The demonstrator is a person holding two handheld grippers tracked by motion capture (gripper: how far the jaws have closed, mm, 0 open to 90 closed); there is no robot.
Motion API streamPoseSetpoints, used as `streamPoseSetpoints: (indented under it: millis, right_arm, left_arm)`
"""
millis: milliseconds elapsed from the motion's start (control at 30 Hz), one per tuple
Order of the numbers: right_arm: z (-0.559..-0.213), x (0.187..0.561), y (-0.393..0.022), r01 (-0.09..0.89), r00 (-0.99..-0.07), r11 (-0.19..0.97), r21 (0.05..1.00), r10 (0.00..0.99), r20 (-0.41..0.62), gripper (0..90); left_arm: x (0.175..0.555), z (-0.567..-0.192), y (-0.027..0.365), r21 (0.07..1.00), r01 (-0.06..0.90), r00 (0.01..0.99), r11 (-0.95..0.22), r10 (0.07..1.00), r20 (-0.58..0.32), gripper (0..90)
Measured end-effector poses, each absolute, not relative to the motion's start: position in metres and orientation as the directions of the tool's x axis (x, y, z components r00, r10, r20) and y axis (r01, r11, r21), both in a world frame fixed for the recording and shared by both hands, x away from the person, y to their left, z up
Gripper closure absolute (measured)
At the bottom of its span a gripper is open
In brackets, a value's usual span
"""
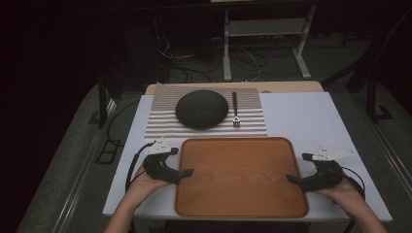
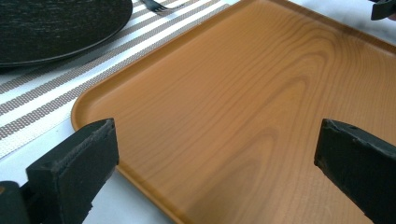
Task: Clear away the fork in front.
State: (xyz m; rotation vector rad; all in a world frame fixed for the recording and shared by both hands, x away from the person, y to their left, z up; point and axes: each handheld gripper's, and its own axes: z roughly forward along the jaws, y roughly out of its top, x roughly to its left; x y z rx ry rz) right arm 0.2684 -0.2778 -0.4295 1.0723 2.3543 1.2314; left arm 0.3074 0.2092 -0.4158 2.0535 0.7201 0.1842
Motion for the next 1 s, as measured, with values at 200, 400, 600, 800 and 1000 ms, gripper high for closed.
streamPoseSetpoints:
  millis: [200,400,600,800,1000]
  right_arm:
    - [-0.428,0.270,-0.276,0.494,-0.683,0.348,0.797,0.723,0.108,0.3]
    - [-0.426,0.272,-0.273,0.496,-0.676,0.344,0.797,0.730,0.106,0.3]
    - [-0.422,0.279,-0.269,0.502,-0.668,0.331,0.799,0.735,0.116,0.3]
    - [-0.420,0.289,-0.264,0.511,-0.664,0.332,0.793,0.738,0.119,0.3]
    - [-0.421,0.296,-0.261,0.523,-0.665,0.331,0.785,0.735,0.133,0.3]
  left_arm:
    - [0.306,-0.417,0.209,0.813,0.413,0.817,-0.411,0.561,-0.132,0.0]
    - [0.305,-0.418,0.209,0.815,0.411,0.820,-0.407,0.557,-0.135,0.0]
    - [0.305,-0.417,0.209,0.823,0.420,0.815,-0.383,0.558,-0.156,0.0]
    - [0.304,-0.417,0.207,0.824,0.416,0.820,-0.386,0.551,-0.156,0.0]
    - [0.303,-0.417,0.207,0.825,0.412,0.822,-0.388,0.548,-0.153,0.0]
